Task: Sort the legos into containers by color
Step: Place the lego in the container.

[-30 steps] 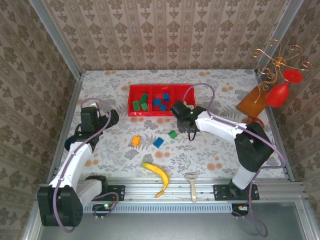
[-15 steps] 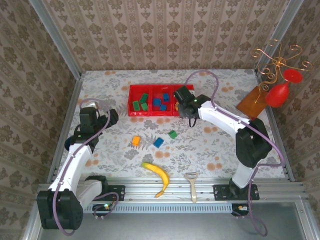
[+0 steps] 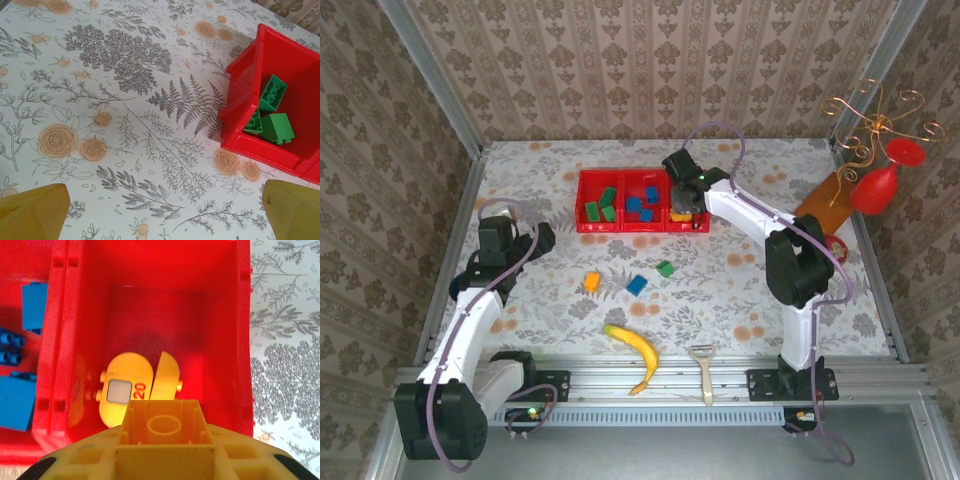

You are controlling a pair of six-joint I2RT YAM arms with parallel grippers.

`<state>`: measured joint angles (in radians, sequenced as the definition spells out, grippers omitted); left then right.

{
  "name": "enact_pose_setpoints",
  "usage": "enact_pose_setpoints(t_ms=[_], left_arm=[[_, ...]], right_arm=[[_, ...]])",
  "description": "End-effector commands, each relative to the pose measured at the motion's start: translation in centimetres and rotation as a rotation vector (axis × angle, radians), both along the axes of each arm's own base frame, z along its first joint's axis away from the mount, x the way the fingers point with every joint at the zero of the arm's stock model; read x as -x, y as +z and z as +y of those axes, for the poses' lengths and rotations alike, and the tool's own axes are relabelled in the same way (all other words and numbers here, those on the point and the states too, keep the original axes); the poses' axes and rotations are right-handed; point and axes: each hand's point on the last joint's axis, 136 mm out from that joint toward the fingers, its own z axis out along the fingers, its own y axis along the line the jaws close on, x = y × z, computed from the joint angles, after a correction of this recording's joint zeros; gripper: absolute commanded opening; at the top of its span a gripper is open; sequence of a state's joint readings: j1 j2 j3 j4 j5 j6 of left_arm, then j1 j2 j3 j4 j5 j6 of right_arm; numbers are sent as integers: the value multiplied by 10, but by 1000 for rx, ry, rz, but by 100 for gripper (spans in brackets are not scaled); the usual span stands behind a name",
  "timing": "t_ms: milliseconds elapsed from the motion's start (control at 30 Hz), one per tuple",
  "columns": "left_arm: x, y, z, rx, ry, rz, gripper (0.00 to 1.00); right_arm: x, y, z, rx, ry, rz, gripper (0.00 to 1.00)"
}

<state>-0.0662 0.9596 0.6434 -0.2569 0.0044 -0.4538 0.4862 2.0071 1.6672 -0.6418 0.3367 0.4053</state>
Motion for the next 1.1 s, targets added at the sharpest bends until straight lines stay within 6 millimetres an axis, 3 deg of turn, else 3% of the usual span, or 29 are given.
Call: enact_pose_setpoints(t_ms=[0, 233, 400, 633, 1067], left_arm=[[2, 8, 2, 5, 5, -10, 100], [4, 8, -1, 13, -13, -7, 100], [7, 6, -1, 11, -18, 7, 100], [12, 1, -4, 12, -35, 41, 100], [27, -13, -21, 3, -100, 114, 100]], right_arm=[[-19, -1, -2, 33, 18, -14, 19], [-44, -9, -2, 89, 21, -24, 27], [-51, -12, -2, 95, 19, -21, 36], [-50, -6, -3, 97, 19, -28, 49], [-29, 28, -8, 48, 15, -71, 55]])
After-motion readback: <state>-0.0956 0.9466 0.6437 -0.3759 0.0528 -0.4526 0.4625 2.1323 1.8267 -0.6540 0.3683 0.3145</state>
